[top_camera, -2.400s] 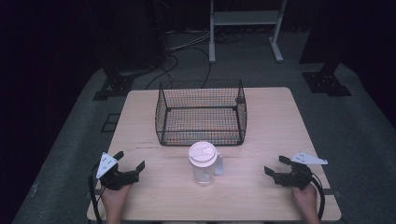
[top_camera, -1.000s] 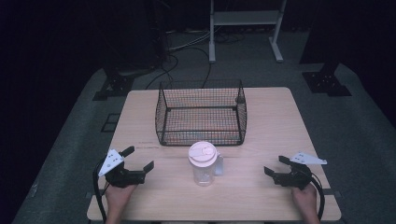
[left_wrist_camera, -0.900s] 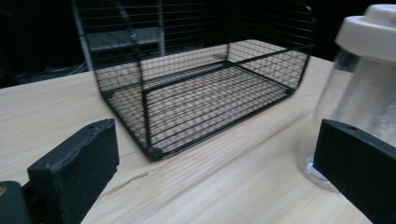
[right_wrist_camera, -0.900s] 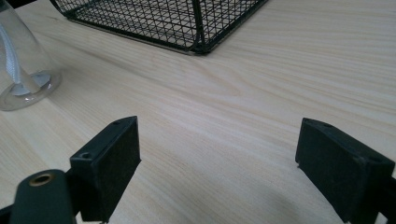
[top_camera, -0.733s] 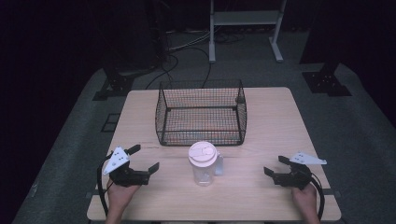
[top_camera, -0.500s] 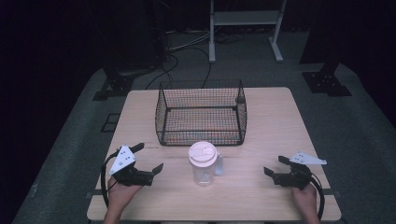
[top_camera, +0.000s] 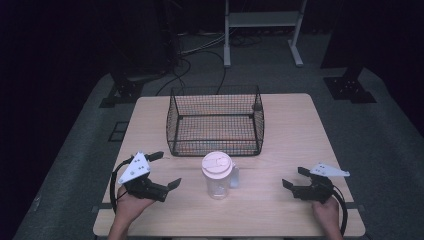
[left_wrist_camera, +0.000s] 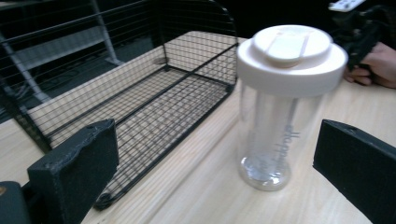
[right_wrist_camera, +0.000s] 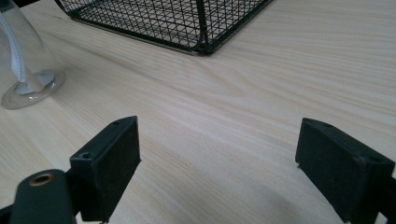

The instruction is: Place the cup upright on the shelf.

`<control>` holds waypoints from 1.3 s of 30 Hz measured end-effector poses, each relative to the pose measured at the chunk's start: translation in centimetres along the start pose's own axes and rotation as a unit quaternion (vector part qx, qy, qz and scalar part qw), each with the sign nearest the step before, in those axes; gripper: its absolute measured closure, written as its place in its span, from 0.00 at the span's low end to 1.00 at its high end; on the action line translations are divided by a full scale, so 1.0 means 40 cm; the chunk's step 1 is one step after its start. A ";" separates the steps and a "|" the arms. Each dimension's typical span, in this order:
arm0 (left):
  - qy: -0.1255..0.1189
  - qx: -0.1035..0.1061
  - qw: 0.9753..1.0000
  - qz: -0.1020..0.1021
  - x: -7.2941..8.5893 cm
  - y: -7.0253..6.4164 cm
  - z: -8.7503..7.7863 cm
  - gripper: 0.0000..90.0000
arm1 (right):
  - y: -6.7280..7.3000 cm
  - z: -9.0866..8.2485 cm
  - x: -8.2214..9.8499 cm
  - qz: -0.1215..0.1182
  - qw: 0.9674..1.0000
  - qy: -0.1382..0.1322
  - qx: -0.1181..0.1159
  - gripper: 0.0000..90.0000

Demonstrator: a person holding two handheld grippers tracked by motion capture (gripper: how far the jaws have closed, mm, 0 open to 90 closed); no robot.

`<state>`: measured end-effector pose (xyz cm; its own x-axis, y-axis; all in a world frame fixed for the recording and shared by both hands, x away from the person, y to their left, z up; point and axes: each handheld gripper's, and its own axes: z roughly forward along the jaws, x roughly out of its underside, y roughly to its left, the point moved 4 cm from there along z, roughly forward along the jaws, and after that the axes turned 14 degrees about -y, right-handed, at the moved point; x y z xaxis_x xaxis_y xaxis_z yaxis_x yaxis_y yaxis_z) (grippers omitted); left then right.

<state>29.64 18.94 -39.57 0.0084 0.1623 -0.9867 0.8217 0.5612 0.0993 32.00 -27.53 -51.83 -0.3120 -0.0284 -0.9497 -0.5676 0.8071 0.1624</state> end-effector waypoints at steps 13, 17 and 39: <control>0.018 0.062 0.998 -0.003 -0.026 -0.038 0.034 0.00 | 0.001 -0.001 0.000 0.002 1.000 -0.002 -0.003 0.14; 0.025 0.073 0.997 -0.001 -0.029 -0.047 0.048 0.00 | 0.001 -0.001 0.000 0.002 1.000 -0.003 -0.003 0.14; 0.067 0.116 0.991 0.008 -0.044 -0.075 0.127 0.00 | 0.001 -0.002 -0.001 0.004 1.000 -0.006 -0.009 0.14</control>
<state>30.05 12.86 -38.78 -0.0411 0.2841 -0.9579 0.9311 0.3587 0.0665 31.93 -27.55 -51.76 -0.3073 -0.0150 -0.9515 -0.5793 0.7962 0.1746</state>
